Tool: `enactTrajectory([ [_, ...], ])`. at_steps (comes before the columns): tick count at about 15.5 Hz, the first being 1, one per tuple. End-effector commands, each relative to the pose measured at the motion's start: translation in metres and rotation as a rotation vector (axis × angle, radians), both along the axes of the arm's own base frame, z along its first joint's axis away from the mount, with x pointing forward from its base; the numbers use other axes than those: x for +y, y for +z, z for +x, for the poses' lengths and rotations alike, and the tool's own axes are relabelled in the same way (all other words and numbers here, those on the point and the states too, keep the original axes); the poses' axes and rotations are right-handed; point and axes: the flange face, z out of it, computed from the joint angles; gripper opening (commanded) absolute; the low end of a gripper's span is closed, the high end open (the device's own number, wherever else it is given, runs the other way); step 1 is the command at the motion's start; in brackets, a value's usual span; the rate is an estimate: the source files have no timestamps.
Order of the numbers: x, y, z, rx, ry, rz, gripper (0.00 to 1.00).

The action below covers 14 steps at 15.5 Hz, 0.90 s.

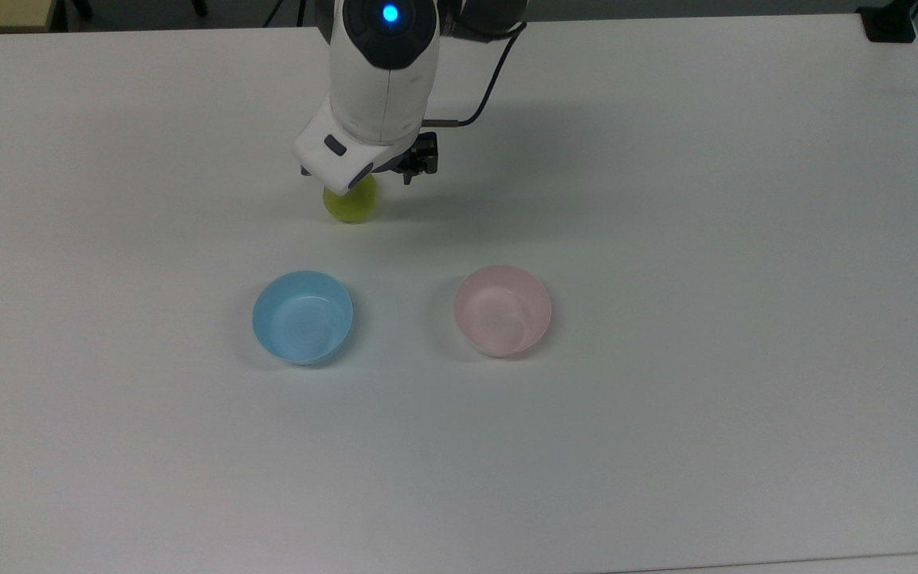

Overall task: Place the pear in the bowl
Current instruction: 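Close the gripper on the green pear and lift it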

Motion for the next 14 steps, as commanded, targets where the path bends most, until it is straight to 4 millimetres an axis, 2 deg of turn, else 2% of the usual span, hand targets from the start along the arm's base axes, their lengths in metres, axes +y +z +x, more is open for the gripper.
enactTrajectory([
  [1, -0.016, -0.024, -0.012, 0.058, 0.109, -0.020, 1.00],
  [5, -0.024, -0.057, -0.024, 0.077, 0.161, -0.063, 1.00],
  [10, -0.023, -0.088, -0.021, 0.084, 0.164, -0.080, 1.00],
  [11, -0.023, -0.088, -0.020, 0.078, 0.160, -0.081, 0.92],
  [12, -0.023, -0.088, -0.020, 0.078, 0.159, -0.080, 0.79],
  [14, -0.019, -0.083, -0.019, 0.068, 0.159, -0.072, 0.44],
])
